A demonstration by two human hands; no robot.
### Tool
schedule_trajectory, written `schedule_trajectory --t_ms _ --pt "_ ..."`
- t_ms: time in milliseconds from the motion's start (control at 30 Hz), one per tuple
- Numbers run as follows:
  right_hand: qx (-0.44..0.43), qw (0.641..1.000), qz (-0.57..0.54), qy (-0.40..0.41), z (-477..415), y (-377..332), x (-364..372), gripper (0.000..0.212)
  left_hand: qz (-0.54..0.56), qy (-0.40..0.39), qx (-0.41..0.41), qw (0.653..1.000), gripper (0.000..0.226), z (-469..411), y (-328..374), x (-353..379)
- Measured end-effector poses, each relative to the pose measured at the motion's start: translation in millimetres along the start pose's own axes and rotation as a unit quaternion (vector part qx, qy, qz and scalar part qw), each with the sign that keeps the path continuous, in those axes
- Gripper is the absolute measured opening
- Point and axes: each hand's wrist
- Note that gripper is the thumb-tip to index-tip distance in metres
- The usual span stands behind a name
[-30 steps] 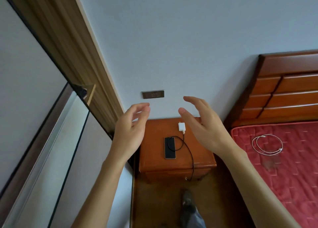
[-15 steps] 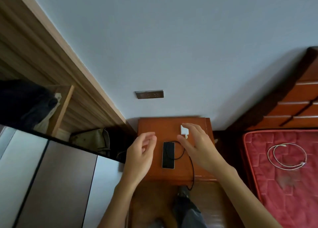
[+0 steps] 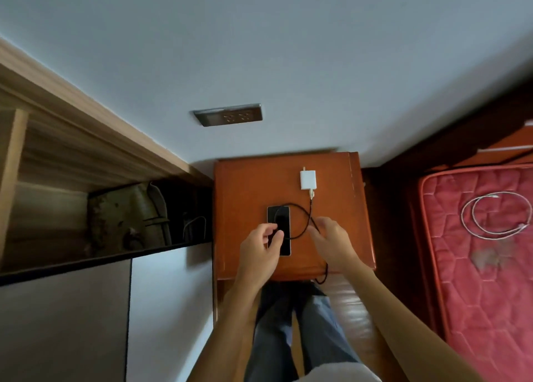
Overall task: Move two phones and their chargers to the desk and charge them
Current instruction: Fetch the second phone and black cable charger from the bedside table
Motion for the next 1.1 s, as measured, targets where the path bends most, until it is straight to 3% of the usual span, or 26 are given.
schedule_trajectory --t_ms 167,267,567,633,733,967,1100 --pt "0.089 0.996 -0.027 0.004 -45.1 32.3 38.3 0.043 -0.002 -0.026 -0.023 0.999 0.029 -30.6 -23.4 16.4" --pt "0.129 0.992 0.004 0.012 -78.0 47.3 56.3 0.039 -0.025 -0.033 -0.026 0.999 0.028 -49.0 -42.8 20.3" --pt "0.180 0.976 0.118 0.034 -144.9 64.8 102.0 0.056 -0.035 -0.009 -0.023 0.999 0.021 -90.0 -74.3 25.3" --pt "0.171 0.976 0.129 0.037 -150.7 72.7 105.9 0.042 -0.028 -0.028 -0.017 0.999 0.021 -92.6 -75.0 28.4" --pt "0.151 0.987 0.046 -0.010 -152.5 82.0 98.8 0.018 -0.021 -0.045 -0.004 0.999 0.022 -94.3 -70.4 27.1" --pt "0.058 0.990 -0.124 0.020 -102.1 46.2 51.3 0.010 0.000 -0.027 0.036 0.999 0.023 -74.5 -29.1 3.6" --pt "-0.020 0.987 -0.146 0.068 -57.7 6.9 10.2 0.018 -0.026 -0.033 0.123 0.991 0.032 -52.6 5.6 -0.3"
Point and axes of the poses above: each hand's wrist, its own z-axis away from the middle knuckle, its own x-axis out of the palm, y = z × x, and after that the axes turned 2 degrees about z, right-handed
